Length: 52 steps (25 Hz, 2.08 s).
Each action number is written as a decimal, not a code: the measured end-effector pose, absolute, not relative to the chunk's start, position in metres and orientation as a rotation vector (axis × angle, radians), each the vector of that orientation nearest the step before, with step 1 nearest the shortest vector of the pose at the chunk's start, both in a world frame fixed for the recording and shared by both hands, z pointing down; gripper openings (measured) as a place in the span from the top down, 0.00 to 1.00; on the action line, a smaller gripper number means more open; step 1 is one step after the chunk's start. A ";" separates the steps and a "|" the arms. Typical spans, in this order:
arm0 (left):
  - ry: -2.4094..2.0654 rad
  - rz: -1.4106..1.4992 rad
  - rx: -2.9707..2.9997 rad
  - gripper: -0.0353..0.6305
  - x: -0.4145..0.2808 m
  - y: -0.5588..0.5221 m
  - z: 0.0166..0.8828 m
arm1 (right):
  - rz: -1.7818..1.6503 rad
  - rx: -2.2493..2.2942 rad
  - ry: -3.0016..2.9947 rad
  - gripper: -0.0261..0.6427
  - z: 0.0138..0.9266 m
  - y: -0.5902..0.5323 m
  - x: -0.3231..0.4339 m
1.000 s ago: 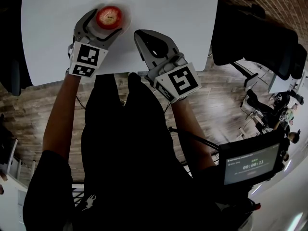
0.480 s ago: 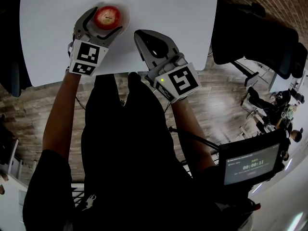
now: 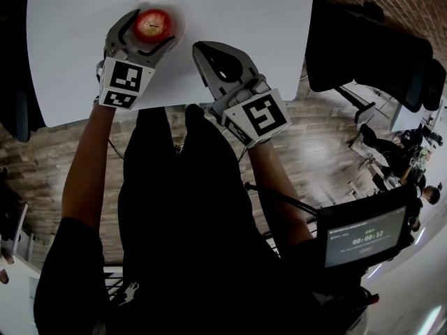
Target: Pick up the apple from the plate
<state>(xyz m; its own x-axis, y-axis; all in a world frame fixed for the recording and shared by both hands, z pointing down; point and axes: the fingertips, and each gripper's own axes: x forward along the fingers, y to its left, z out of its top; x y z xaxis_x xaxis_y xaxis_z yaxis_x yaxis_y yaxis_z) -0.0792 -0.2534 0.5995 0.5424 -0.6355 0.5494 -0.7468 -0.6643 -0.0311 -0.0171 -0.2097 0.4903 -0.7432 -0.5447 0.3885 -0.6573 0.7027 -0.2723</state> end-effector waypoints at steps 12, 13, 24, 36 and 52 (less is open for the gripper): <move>-1.183 0.785 2.572 0.33 -0.080 -0.254 0.597 | 0.543 0.937 -2.653 0.96 0.487 -0.213 -0.017; -1.185 0.782 2.571 0.33 -0.080 -0.254 0.597 | 0.538 0.935 -2.654 0.96 0.487 -0.214 -0.016; -1.252 0.758 2.580 0.33 -0.093 -0.247 0.563 | 0.442 0.878 -2.713 0.96 0.455 -0.206 -0.033; -1.310 0.695 2.569 0.33 -0.090 -0.236 0.527 | 0.393 0.831 -2.776 0.96 0.431 -0.201 -0.039; -1.344 0.653 2.548 0.33 -0.086 -0.217 0.494 | 0.321 0.794 -2.841 0.96 0.397 -0.192 -0.039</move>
<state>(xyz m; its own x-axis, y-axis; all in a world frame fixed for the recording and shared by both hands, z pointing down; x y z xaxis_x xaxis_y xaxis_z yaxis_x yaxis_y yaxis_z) -0.0863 -0.2168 0.4939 0.4928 -0.7369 0.4628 -0.8194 -0.5720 -0.0383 -0.0389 -0.1916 0.3970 -0.8428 -0.4897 0.2235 -0.5272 0.8347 -0.1590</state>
